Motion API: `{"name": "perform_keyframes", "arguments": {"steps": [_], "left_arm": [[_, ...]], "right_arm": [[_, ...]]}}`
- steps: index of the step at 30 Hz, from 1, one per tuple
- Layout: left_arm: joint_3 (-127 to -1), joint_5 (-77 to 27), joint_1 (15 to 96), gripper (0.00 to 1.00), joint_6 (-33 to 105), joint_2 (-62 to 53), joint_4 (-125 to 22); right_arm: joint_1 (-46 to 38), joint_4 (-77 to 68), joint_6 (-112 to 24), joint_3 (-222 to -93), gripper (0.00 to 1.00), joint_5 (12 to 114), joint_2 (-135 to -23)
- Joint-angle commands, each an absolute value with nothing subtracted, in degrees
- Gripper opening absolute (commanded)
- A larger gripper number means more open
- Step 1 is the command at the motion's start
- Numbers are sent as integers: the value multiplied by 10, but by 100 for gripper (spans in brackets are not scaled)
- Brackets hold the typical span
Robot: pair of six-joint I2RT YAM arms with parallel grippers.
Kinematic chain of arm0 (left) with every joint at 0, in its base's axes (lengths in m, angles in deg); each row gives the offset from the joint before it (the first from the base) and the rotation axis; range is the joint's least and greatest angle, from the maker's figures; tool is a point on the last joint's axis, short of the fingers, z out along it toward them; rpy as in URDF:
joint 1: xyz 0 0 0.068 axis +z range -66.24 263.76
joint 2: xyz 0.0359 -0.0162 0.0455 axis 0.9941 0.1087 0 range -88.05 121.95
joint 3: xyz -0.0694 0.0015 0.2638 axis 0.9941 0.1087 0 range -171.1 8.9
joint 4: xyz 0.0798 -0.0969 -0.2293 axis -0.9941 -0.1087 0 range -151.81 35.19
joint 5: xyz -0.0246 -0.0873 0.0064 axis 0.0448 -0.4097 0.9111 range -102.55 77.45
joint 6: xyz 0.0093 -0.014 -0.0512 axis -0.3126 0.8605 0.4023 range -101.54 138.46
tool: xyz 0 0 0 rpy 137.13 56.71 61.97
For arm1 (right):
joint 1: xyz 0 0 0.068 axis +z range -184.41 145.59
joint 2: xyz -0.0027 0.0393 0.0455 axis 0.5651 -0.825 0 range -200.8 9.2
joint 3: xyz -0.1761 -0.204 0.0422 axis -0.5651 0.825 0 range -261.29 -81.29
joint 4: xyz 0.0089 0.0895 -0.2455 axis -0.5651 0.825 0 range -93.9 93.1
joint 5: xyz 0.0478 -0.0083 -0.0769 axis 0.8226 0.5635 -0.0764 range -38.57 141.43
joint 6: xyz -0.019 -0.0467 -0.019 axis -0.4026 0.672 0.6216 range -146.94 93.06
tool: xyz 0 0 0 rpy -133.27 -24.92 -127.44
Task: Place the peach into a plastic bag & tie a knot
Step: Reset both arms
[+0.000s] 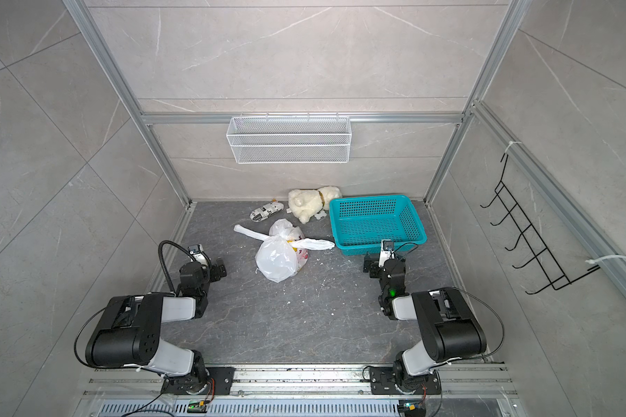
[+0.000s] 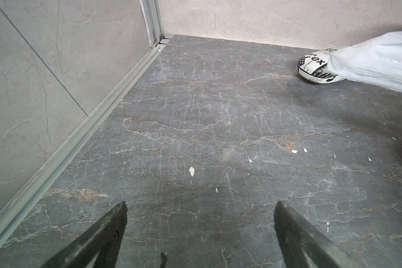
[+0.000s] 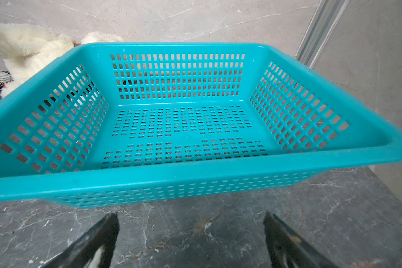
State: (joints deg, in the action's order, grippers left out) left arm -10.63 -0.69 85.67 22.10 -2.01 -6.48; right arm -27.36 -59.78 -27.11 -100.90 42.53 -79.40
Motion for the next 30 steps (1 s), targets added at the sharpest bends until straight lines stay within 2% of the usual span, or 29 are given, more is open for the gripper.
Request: {"name": "perform_keyframes", "arguments": {"steps": [1,3,5,7,10,14,30], "left_arm": [[-100,-6,858,100,214,-23,-33],[-53,-5,858,100,215,-29,45],[15,-14,865,100,224,-19,183],[23,-21,865,100,215,7,239],[9,-18,865,100,217,-13,190],[-125,-52,863,100,196,-18,-73],[-118,-67,861,100,193,-20,-63]], "right_arm": [[-275,-588,-268,-1007,100,426,-788],[-275,-587,-268,-1006,100,426,-788],[-275,-587,-268,-1007,100,426,-788],[-275,-587,-268,-1007,100,425,-788],[-275,-588,-268,-1007,100,426,-788],[-275,-587,-268,-1007,100,426,-788],[-275,-588,-269,-1007,100,426,-787]]}}
